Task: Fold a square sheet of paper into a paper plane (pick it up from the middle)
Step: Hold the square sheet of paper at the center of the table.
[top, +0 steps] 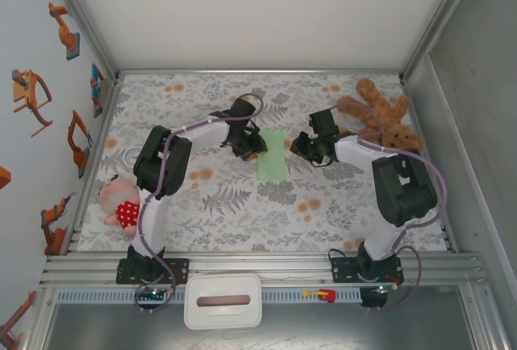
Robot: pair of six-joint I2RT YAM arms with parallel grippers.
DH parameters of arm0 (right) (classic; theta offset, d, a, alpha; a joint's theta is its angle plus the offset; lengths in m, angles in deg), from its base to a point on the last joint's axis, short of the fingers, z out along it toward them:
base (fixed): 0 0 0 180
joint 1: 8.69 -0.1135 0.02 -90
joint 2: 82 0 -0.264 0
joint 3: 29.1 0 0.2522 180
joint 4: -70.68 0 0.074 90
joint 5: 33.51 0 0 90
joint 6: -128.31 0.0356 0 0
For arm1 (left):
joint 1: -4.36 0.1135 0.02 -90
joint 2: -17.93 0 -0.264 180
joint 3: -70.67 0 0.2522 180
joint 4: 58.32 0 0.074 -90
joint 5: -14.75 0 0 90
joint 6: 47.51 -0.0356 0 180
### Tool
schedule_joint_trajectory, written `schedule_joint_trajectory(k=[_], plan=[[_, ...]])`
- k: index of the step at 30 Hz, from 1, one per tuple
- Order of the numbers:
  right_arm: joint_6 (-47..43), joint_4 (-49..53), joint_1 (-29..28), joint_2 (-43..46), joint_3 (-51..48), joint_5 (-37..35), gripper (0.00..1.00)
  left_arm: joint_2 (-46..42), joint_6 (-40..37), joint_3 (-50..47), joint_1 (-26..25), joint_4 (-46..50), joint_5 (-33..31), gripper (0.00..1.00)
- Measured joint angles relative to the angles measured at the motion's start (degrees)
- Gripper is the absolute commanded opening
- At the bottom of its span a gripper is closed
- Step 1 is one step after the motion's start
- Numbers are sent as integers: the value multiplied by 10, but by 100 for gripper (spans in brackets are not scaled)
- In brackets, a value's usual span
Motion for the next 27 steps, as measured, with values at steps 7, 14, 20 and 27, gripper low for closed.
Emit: schedule_joint_trajectory(k=[7, 14, 20, 27], plan=[[-8, 0, 0, 0, 0, -5, 18, 14, 11, 23, 0, 26, 5, 40], [-11, -2, 1, -3, 0, -5, 17, 23, 2, 39, 0, 45, 6, 40], [-11, -2, 1, -9, 1, -4, 17, 27, -11, 47, -1, 56, 3, 40], [-11, -4, 1, -10, 1, -3, 17, 31, -16, 55, -2, 64, 2, 41]])
